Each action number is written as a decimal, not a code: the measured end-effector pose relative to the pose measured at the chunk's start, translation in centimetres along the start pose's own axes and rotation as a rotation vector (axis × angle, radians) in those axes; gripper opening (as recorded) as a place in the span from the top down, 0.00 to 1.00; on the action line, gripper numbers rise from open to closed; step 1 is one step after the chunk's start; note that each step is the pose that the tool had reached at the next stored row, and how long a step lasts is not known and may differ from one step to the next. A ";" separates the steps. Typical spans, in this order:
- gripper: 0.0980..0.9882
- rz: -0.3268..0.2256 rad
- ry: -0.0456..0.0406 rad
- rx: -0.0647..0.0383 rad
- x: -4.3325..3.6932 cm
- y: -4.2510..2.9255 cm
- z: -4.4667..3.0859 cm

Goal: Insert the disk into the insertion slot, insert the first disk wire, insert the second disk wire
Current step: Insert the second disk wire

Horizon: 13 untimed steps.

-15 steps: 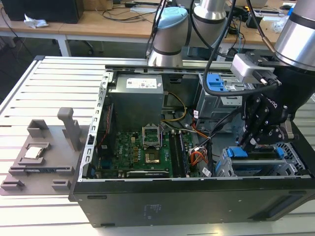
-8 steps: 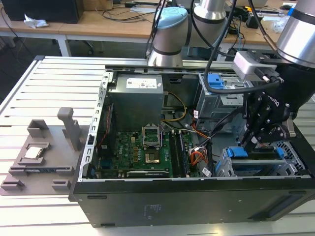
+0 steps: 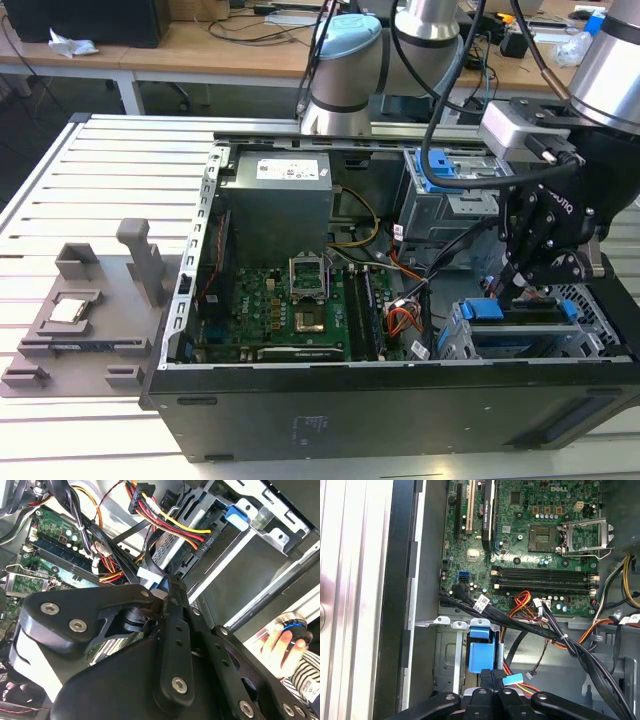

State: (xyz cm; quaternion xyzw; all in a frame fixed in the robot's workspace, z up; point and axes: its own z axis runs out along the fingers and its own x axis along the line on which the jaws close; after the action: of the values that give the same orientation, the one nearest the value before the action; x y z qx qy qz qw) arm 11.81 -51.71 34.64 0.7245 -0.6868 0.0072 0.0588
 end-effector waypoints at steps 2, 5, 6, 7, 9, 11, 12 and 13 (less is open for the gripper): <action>0.99 0.000 0.0000 0.000 0.00 0.00 0.00; 0.99 0.000 -0.0001 0.000 0.00 -0.01 0.00; 0.99 0.000 0.0000 0.000 0.00 -0.01 0.00; 0.99 0.000 0.0000 0.000 0.00 -0.02 0.00; 0.99 0.000 0.0000 0.000 0.00 -0.02 0.00; 0.99 0.000 -0.0001 -0.001 0.02 -0.38 -0.02; 0.99 0.000 -0.0002 -0.004 0.05 -0.89 -0.06; 0.99 -0.001 -0.0003 -0.007 0.07 -1.27 -0.09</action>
State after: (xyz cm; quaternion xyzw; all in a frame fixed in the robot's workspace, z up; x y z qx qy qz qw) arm 13.09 -51.71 34.64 0.7245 -0.6866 0.0048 0.0610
